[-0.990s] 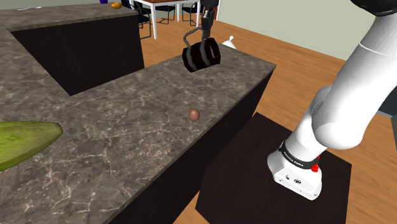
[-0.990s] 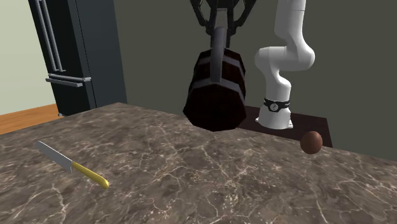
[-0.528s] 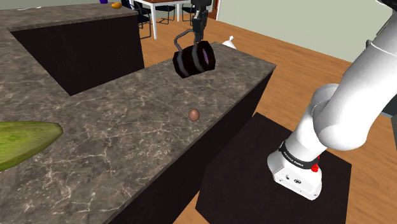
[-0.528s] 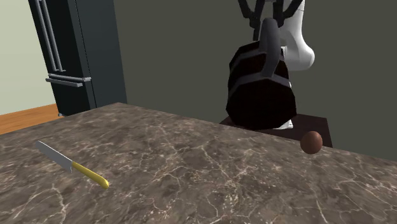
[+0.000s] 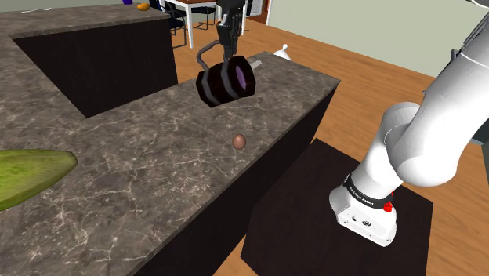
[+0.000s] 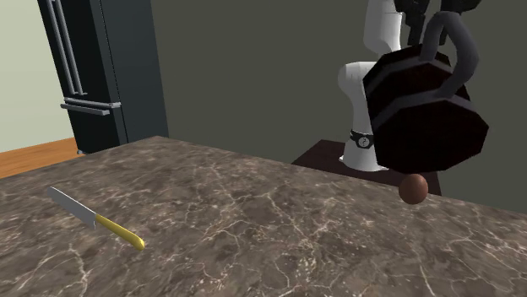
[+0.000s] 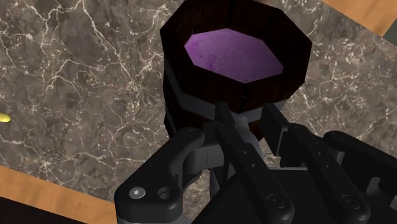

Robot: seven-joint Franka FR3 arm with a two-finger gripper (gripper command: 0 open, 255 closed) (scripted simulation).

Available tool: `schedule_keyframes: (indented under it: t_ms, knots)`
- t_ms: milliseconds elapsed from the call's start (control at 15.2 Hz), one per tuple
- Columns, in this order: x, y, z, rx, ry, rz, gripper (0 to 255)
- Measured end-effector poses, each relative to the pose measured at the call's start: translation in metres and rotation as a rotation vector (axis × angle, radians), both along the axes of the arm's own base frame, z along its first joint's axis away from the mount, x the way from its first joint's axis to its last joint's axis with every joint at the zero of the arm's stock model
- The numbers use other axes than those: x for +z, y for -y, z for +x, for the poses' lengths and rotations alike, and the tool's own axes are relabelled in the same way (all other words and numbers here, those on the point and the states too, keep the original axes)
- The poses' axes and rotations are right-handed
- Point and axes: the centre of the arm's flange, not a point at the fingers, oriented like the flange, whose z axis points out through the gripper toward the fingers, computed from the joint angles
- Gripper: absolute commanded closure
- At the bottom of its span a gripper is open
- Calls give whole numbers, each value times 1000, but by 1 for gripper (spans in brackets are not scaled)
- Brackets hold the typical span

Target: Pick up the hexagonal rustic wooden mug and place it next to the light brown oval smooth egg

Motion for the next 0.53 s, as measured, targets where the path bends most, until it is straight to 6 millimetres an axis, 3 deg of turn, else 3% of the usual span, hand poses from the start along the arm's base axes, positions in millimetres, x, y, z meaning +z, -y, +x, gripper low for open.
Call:
schedule_keyframes:
  t_ms: [528]
  knots:
    - [11, -102, -28, 0, 0, -1, 255]
